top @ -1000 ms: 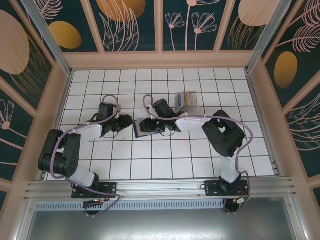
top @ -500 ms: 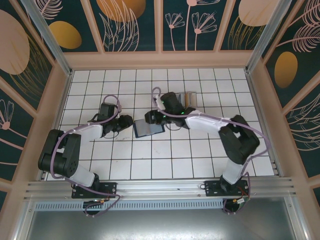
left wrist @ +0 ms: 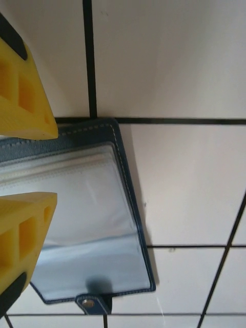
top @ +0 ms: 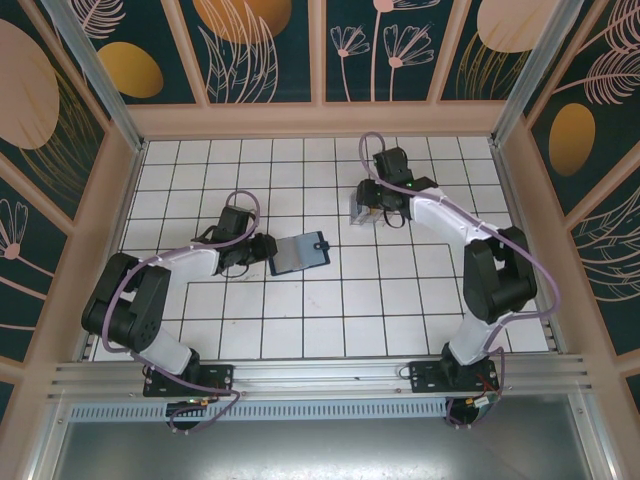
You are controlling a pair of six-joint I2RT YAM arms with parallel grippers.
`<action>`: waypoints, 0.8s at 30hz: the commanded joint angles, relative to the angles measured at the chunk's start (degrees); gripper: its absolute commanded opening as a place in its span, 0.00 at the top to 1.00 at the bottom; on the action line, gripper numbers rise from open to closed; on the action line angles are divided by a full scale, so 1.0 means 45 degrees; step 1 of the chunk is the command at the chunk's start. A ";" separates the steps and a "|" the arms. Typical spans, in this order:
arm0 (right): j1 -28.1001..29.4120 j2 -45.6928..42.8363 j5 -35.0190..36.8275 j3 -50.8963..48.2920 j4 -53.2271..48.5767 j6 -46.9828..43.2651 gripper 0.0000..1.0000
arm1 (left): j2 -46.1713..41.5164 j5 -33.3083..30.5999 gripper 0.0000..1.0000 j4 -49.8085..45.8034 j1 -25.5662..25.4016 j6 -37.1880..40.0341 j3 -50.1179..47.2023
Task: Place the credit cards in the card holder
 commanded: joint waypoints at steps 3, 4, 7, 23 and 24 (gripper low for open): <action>-0.0213 0.1092 0.1796 0.1022 -0.1524 -0.0683 0.45 | -0.0077 -0.0670 0.66 -0.0352 -0.0023 0.0109 0.0058; -0.0218 0.1391 0.1989 0.1241 -0.1685 -0.0780 0.45 | -0.0147 -0.0705 0.66 -0.0415 -0.0023 0.0108 0.0089; -0.0218 0.2234 0.2606 0.2008 -0.2207 -0.1017 0.44 | -0.0357 -0.0788 0.66 -0.0365 -0.0023 0.0014 -0.0054; -0.0573 0.1795 0.2334 0.1838 -0.2011 -0.1014 0.63 | -0.0480 -0.0851 0.66 -0.0468 -0.0023 0.0048 -0.0149; -0.0588 0.1722 0.2335 0.1800 -0.2003 -0.1019 0.63 | -0.0454 -0.0861 0.66 -0.0539 -0.0023 0.0071 -0.0094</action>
